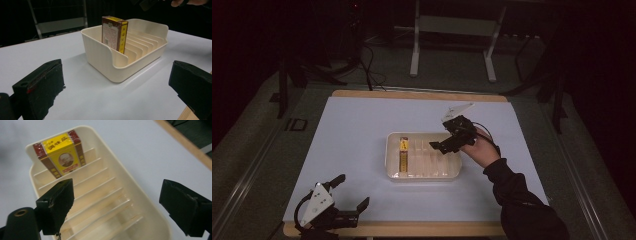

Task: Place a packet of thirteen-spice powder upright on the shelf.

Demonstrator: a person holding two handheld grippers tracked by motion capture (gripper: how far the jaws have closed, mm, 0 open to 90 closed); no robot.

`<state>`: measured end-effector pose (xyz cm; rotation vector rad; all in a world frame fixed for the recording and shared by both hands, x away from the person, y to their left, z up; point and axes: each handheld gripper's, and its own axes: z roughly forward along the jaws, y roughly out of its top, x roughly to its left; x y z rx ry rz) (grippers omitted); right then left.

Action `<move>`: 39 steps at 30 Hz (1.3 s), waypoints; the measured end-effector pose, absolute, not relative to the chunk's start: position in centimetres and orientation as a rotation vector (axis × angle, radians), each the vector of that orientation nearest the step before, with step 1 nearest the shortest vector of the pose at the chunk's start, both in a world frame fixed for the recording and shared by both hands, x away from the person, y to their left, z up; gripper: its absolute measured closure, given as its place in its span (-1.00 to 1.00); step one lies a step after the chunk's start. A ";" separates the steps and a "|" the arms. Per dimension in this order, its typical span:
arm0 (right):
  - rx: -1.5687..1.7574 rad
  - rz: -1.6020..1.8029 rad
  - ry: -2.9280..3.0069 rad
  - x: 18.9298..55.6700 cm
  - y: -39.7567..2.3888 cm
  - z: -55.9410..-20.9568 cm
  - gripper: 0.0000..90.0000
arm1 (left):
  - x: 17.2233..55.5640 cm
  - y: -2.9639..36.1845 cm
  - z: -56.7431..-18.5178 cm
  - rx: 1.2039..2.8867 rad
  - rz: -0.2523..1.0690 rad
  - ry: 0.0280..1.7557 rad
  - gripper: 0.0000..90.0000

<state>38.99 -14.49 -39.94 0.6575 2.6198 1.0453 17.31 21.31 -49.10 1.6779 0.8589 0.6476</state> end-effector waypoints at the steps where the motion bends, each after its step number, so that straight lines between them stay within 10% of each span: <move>1: 0.666 1.067 2.597 38.9 -14.8 -39.9 -0.72 | 17.3 21.3 -49.1 1.677 0.647 0.859 -1.00; 39: 0.891 1.197 2.197 33.1 -23.7 -41.9 -0.69 | 17.2 21.3 -49.1 1.669 0.647 0.863 -1.00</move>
